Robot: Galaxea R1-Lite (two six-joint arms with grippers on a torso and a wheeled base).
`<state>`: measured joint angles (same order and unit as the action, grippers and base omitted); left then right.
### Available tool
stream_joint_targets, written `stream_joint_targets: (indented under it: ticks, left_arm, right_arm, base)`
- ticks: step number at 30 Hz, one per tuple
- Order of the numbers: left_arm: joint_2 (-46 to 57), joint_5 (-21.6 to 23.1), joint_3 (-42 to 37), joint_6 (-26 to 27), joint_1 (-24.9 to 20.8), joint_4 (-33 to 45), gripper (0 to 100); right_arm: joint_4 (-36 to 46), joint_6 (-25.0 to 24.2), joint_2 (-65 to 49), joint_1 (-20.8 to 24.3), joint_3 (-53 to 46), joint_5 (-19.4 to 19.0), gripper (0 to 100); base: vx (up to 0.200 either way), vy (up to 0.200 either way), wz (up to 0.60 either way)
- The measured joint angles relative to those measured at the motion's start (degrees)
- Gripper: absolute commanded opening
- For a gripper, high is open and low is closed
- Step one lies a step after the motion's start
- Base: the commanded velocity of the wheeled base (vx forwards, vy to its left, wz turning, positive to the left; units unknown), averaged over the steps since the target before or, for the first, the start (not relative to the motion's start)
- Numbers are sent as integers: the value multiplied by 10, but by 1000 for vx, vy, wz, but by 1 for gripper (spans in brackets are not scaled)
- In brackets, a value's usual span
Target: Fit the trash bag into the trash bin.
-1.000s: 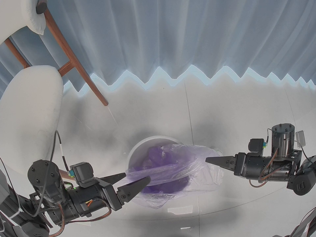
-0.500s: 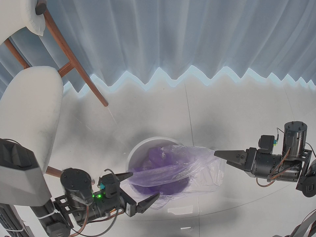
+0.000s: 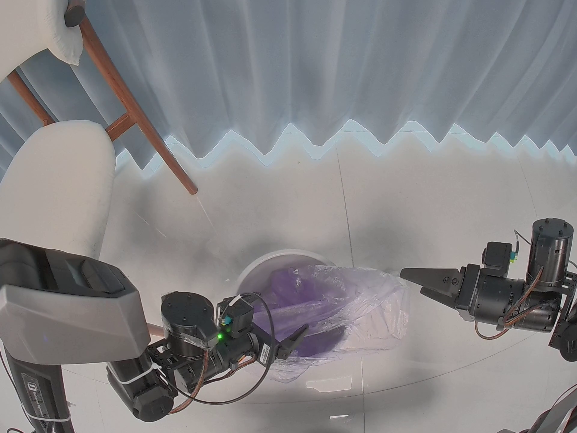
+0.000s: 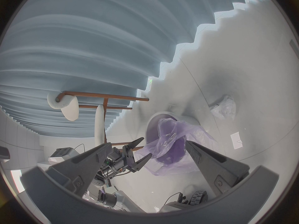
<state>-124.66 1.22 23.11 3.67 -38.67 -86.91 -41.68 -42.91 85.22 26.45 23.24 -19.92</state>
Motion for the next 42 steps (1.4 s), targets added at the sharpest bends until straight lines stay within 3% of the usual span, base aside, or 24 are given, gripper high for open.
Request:
stream_joint_targets:
  ticks: [23, 33, 41, 42]
  left_arm:
    - [-3, 6, 3, 2, -19, -2, 100]
    - [3, 1, 0, -4, -58, -4, 100]
    - [-27, 3, 29, 0, -37, -5, 100]
    - [-32, 3, 33, 0, -32, -5, 0]
  right_arm:
    - [0, -1, -1, 0, -4, 4, 100]
    - [-1, -4, -1, 0, -5, 13, 100]
    - [-2, -10, -2, 0, -5, 17, 100]
    - [-2, -10, -3, 0, -5, 18, 100]
  base:
    - [0, 0, 0]
    - [0, 0, 0]
    - [0, 0, 0]
    - [0, 0, 0]
